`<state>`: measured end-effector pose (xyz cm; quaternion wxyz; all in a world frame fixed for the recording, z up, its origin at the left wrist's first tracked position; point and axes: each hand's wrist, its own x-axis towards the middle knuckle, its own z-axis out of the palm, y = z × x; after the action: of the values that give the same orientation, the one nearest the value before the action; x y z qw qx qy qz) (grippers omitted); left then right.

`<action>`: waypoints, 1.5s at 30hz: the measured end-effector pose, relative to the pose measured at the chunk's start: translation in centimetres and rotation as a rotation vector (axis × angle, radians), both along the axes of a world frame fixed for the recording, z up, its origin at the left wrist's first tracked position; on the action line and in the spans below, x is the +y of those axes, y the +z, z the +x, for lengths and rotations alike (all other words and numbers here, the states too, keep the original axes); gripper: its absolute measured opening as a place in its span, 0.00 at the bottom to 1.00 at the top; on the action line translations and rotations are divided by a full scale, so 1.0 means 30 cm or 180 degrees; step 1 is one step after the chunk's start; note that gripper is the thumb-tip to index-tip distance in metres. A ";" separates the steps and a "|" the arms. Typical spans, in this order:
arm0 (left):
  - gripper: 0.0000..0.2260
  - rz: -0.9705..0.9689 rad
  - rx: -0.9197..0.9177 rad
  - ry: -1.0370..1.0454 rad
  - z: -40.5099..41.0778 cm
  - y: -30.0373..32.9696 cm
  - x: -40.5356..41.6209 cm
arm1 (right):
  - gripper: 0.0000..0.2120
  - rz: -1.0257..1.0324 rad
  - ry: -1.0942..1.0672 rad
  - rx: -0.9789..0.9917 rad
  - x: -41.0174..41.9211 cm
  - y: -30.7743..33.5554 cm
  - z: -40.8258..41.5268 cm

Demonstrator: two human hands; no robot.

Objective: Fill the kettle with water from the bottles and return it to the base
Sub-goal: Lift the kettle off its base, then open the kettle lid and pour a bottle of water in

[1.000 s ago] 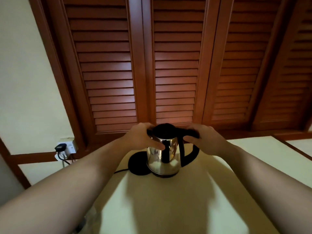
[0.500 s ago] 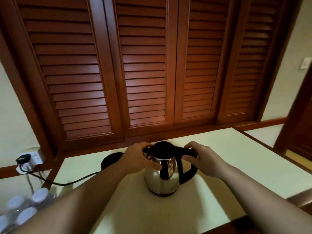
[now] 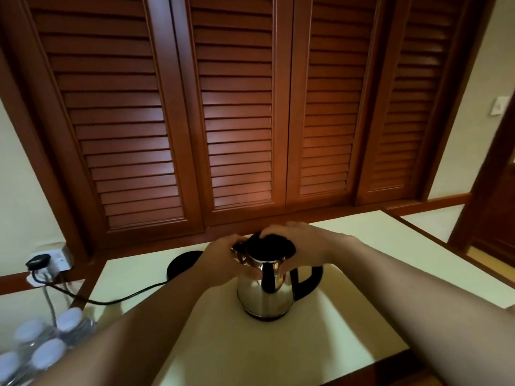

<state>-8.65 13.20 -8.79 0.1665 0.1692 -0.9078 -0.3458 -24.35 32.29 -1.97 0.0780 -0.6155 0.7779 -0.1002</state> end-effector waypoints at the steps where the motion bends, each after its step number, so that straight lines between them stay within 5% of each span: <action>1: 0.34 0.0014 0.0009 -0.0006 0.000 0.002 0.001 | 0.39 -0.0126 -0.0038 -0.0077 0.008 0.000 0.000; 14: 0.33 0.0131 0.0023 -0.0158 -0.043 0.026 -0.017 | 0.41 -0.1483 -0.1073 -0.1029 0.293 -0.152 -0.055; 20: 0.57 0.0523 0.0162 0.0527 0.015 -0.059 0.018 | 0.38 -0.1882 -0.1395 -0.0501 0.314 -0.298 0.014; 29: 0.33 -0.0008 0.0009 0.1375 0.377 -0.306 0.206 | 0.28 -0.1207 -0.0890 -0.0696 0.191 -0.553 0.231; 35: 0.22 -0.0070 0.0270 0.1657 0.605 -0.341 0.304 | 0.37 -0.0226 0.0233 -0.0525 0.062 -0.619 0.355; 40: 0.17 -0.0273 0.0496 0.2210 0.745 -0.333 0.388 | 0.50 0.0047 0.0491 0.0079 0.039 -0.652 0.368; 45: 0.13 -0.0394 0.0922 0.3064 0.835 -0.365 0.460 | 0.38 -0.0002 0.0429 0.0053 0.045 -0.661 0.361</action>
<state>16.41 26.99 -19.76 0.4410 0.5085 -0.7133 -0.1952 -13.52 33.63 -21.80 0.0779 -0.6673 0.7353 -0.0897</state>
